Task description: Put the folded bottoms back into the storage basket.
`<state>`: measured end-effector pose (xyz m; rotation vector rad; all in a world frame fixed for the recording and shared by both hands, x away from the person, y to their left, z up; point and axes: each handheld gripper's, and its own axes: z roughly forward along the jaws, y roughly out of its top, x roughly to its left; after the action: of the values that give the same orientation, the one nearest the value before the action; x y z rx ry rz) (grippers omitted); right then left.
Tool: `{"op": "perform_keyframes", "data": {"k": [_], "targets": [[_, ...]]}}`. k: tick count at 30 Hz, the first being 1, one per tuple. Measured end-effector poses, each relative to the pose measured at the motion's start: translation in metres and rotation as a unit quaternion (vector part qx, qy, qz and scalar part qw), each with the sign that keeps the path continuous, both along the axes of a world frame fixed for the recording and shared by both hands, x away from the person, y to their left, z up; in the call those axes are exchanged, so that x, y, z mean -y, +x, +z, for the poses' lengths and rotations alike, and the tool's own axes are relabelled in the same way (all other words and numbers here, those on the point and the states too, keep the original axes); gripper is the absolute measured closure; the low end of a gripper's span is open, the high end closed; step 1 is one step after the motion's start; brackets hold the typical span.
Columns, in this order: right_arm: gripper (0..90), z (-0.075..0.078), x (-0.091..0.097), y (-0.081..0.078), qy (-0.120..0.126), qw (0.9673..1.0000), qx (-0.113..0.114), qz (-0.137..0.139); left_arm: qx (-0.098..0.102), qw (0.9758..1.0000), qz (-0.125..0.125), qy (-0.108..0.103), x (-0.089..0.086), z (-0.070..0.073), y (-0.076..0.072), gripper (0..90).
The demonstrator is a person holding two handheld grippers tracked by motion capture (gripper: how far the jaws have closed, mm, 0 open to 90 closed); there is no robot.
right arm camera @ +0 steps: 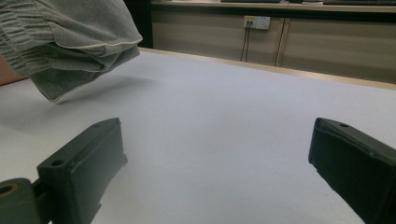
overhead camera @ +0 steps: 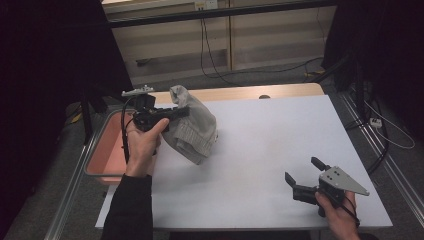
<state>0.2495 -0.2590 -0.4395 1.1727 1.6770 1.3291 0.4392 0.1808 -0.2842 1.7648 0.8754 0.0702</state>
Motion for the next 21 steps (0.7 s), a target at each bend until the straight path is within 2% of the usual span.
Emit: {"op": "perform_keyframes", "data": {"k": [7,11,21], "targets": [[3.1,0.0,0.0,0.0,-0.002,1.0,0.0,0.0,0.015,0.9998,0.015,0.0,-0.009,0.01,-0.008,81.8],[3.1,0.0,0.0,0.0,-0.002,1.0,0.0,0.0,0.026,0.999,0.035,-0.012,-0.014,0.016,-0.013,81.8],[3.1,0.0,0.0,0.0,-0.002,1.0,0.0,0.0,0.035,0.9984,0.041,-0.019,-0.027,0.025,-0.017,81.8]]}}
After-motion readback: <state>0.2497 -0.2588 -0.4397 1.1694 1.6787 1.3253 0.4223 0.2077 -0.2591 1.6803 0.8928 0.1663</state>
